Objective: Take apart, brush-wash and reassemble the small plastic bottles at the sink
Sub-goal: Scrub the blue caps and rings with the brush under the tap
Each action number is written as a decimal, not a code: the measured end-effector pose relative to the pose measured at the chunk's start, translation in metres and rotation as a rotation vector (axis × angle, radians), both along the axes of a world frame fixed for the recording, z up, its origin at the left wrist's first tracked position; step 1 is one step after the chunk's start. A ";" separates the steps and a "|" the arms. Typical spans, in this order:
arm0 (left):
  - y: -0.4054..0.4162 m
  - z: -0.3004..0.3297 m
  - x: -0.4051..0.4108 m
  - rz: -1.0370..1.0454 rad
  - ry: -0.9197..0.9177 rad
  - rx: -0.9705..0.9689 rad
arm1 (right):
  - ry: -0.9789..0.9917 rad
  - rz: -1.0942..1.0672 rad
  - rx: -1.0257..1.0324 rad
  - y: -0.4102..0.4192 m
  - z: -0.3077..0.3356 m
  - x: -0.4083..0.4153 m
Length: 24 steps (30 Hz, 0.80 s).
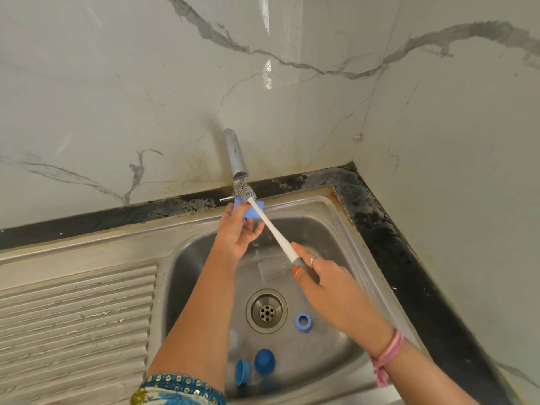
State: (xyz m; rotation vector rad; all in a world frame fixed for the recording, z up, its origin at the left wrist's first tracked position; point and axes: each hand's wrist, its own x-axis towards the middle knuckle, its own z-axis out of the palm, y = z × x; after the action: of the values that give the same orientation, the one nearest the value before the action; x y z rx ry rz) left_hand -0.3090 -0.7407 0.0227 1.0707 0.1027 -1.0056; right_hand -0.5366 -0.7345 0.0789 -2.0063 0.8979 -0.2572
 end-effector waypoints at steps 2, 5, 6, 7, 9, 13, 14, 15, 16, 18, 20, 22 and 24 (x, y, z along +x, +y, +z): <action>0.004 -0.002 0.000 0.015 -0.041 -0.049 | 0.036 0.007 -0.067 0.004 0.000 -0.004; 0.009 -0.002 -0.002 -0.040 -0.163 -0.100 | 0.015 -0.022 -0.023 -0.006 0.000 0.001; 0.009 -0.001 -0.003 -0.067 -0.199 -0.096 | 0.006 -0.032 -0.016 -0.011 0.000 0.004; 0.009 0.000 -0.004 -0.086 -0.223 -0.093 | -0.007 -0.043 -0.008 -0.015 -0.001 0.006; 0.009 0.000 -0.001 -0.075 -0.229 -0.102 | -0.024 -0.050 0.001 -0.017 0.000 0.006; 0.016 -0.001 0.007 0.001 -0.190 -0.136 | -0.001 -0.014 -0.034 0.001 0.000 -0.001; 0.017 -0.001 0.007 -0.002 -0.190 -0.147 | -0.001 -0.023 -0.023 0.002 0.000 -0.001; 0.017 -0.002 0.005 -0.009 -0.191 -0.154 | -0.010 -0.045 0.017 -0.001 -0.002 0.000; 0.017 -0.002 0.004 -0.003 -0.181 -0.160 | -0.028 -0.070 0.078 -0.005 -0.004 0.001; 0.016 -0.005 0.003 0.055 -0.122 -0.181 | -0.054 -0.080 0.162 -0.010 -0.003 0.003; 0.014 -0.006 0.006 0.144 -0.011 -0.239 | -0.027 -0.029 0.119 -0.002 -0.002 0.002; 0.013 -0.007 0.011 0.226 0.125 -0.291 | 0.011 0.017 0.055 0.009 -0.002 -0.003; 0.010 -0.005 0.009 0.261 0.243 -0.280 | -0.012 0.010 0.125 0.010 -0.003 -0.005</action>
State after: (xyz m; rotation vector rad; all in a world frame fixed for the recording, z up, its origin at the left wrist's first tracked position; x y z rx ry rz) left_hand -0.2995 -0.7305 0.0181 0.6579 0.2837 -0.8786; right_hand -0.5415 -0.7244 0.0760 -1.8915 0.8748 -0.2022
